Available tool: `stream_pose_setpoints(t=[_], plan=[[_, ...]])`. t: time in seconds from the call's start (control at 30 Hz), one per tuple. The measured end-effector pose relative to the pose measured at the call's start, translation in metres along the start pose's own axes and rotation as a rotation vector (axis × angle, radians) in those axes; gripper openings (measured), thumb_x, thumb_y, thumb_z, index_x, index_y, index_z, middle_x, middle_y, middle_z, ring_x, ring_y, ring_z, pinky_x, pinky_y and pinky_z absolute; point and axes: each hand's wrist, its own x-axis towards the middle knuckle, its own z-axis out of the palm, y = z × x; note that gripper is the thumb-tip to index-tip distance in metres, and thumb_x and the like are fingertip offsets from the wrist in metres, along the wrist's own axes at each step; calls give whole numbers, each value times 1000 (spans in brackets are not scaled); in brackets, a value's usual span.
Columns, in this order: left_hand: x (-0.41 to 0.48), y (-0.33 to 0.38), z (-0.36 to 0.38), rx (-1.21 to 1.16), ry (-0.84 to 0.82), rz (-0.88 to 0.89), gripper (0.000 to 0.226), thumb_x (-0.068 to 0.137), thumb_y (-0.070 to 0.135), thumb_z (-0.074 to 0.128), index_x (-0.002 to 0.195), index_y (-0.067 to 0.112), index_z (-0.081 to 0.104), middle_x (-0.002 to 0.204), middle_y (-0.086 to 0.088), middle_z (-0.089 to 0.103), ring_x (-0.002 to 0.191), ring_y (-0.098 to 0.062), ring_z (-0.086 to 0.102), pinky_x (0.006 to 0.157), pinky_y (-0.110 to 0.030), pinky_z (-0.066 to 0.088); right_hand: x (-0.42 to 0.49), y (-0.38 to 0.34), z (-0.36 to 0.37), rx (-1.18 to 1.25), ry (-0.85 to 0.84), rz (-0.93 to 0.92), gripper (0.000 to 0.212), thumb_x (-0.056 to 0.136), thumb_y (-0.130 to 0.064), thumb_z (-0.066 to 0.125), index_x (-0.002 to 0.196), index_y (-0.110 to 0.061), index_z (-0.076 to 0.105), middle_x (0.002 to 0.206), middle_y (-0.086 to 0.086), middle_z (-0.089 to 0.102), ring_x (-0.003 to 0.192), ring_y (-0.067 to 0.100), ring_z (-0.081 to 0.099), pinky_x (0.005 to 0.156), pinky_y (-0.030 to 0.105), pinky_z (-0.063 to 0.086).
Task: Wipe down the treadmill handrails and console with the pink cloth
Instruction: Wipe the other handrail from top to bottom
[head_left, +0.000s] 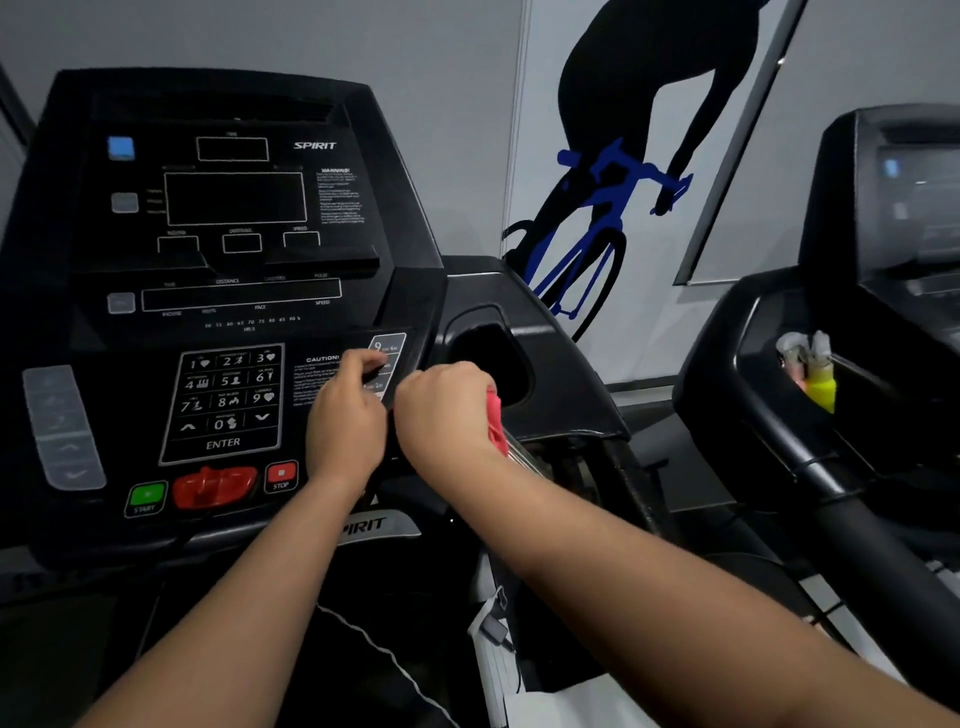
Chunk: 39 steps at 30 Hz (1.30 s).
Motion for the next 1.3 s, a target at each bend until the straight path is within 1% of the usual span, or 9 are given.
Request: stream_pose_setpoints(t=[0.23, 0.43, 0.6, 0.73, 0.87, 0.93, 1.07, 1.17, 1.3], plan=[[-2, 3, 1, 44, -2, 10, 45, 86, -7, 39, 120, 15, 58, 121, -3, 63, 109, -26, 57, 77, -31, 38, -20, 28, 68, 518, 667, -156, 21, 79, -28, 57, 87, -11, 63, 98, 6, 64, 71, 32, 55, 49, 35, 49], [-2, 4, 2, 79, -7, 16, 43, 87, -6, 41, 119, 14, 59, 121, -5, 63, 111, -27, 55, 88, -38, 42, -31, 40, 50, 1093, 332, 171, 35, 71, -47, 70, 104, -36, 63, 102, -16, 66, 93, 5, 62, 80, 29, 51], [1, 6, 1, 80, 7, 14, 38, 87, -3, 42, 116, 14, 60, 118, -4, 64, 110, -26, 56, 89, -38, 43, 1, 61, 54, 1534, -248, 218, 69, 72, -84, 45, 84, -22, 74, 87, -1, 73, 87, 16, 68, 91, 41, 51], [4, 7, 0, 46, -13, -13, 38, 87, -1, 41, 113, 18, 61, 115, -1, 65, 98, -27, 60, 82, -40, 48, 10, 77, 55, 1869, -612, 235, 75, 94, -65, 21, 64, -11, 63, 62, 5, 66, 61, 15, 64, 74, 30, 48], [4, 8, -1, 32, -10, -4, 38, 88, -2, 42, 114, 15, 62, 117, 1, 64, 107, -20, 57, 88, -36, 46, 5, 66, 52, 1511, -246, 449, 79, 95, -63, 12, 88, -7, 67, 94, 11, 66, 95, 21, 60, 100, 41, 41], [5, 8, 1, 36, 0, 22, 36, 87, -2, 43, 112, 14, 63, 117, 1, 64, 109, -19, 56, 92, -34, 45, -12, 55, 38, 1293, -84, 471, 70, 97, -57, 11, 75, -14, 62, 95, 13, 66, 94, 27, 59, 92, 39, 43], [2, 5, 4, 73, -9, 82, 35, 84, -5, 44, 107, 11, 64, 118, 0, 64, 114, -20, 55, 95, -32, 40, -52, 25, 39, 982, 209, 306, 54, 85, -62, 37, 114, -21, 55, 109, 2, 60, 101, 22, 55, 86, 37, 43], [-1, 2, 5, 105, -28, 126, 34, 85, -6, 44, 106, 11, 64, 127, 1, 60, 122, -19, 51, 97, -32, 39, -60, 17, 55, 722, 291, 261, 79, 72, -66, 48, 132, -16, 43, 121, 3, 52, 103, 24, 53, 90, 40, 44], [-1, 1, 5, 121, -39, 127, 33, 86, -5, 43, 106, 12, 64, 131, 3, 58, 124, -18, 48, 98, -32, 38, -47, 31, 56, 763, 283, 270, 62, 71, -56, 66, 122, -23, 51, 106, 1, 60, 93, 24, 61, 77, 36, 50]])
